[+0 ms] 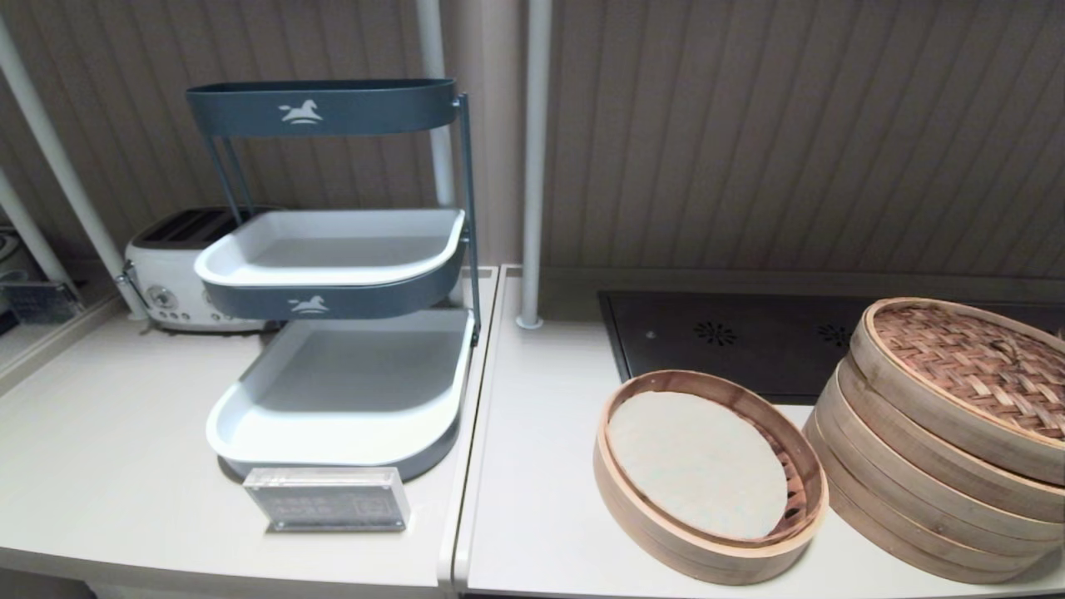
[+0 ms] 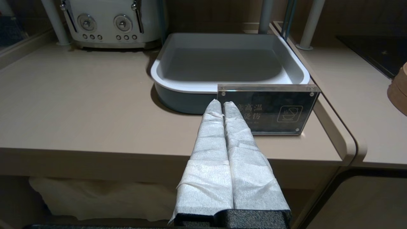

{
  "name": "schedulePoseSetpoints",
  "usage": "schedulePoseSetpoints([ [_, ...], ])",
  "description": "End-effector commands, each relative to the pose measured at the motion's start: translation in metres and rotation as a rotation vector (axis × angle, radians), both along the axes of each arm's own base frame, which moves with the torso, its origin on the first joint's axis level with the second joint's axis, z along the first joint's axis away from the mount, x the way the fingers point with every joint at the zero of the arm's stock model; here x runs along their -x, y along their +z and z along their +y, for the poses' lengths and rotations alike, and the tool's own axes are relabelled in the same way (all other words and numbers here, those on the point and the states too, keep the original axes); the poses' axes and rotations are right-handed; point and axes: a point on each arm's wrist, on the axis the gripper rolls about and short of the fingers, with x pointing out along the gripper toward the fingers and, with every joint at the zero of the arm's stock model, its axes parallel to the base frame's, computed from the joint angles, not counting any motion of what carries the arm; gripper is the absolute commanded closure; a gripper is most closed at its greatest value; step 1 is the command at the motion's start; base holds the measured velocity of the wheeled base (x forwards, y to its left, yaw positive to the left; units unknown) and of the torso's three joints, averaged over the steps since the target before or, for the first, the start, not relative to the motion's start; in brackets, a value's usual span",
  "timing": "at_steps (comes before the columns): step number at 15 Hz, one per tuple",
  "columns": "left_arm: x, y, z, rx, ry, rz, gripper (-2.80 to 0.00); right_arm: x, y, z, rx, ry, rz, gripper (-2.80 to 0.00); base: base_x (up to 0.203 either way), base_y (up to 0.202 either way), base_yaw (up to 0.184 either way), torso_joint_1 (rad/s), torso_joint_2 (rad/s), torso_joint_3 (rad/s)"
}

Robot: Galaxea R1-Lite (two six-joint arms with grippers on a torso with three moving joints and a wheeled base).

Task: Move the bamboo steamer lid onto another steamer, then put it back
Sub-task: Pick up the steamer

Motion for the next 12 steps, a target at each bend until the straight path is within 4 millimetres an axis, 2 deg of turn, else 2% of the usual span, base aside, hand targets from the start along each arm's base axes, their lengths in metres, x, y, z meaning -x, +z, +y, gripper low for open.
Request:
schedulePoseSetpoints([
  [1,-0.002,-0.008,0.000,0.000,0.000,0.025,0.00,-0.002,-0.007,0.000,-0.007,-0.001,0.032,0.00,0.000,0.000,0.000,0.000,0.00,0.000],
  [5,-0.002,-0.008,0.000,0.000,0.000,0.025,0.00,0.000,-0.002,0.000,-0.002,-0.006,0.022,0.00,0.000,0.000,0.000,0.000,0.00,0.000],
  [7,-0.002,-0.008,0.000,0.000,0.000,0.025,0.00,0.010,0.022,0.000,0.000,-0.003,0.007,0.00,0.000,0.000,0.000,0.000,0.00,0.000],
  [9,-0.002,-0.008,0.000,0.000,0.000,0.025,0.00,0.025,0.066,0.000,0.006,0.008,-0.016,0.00,0.000,0.000,0.000,0.000,0.00,0.000],
  [10,-0.002,-0.008,0.000,0.000,-0.001,0.025,0.00,0.026,0.087,0.000,0.007,0.020,0.004,0.00,0.000,0.000,0.000,0.000,0.00,0.000],
  [12,-0.002,-0.008,0.000,0.000,0.000,0.025,0.00,0.011,0.126,0.001,0.009,0.036,0.071,0.00,0.000,0.000,0.000,0.000,0.00,0.000],
])
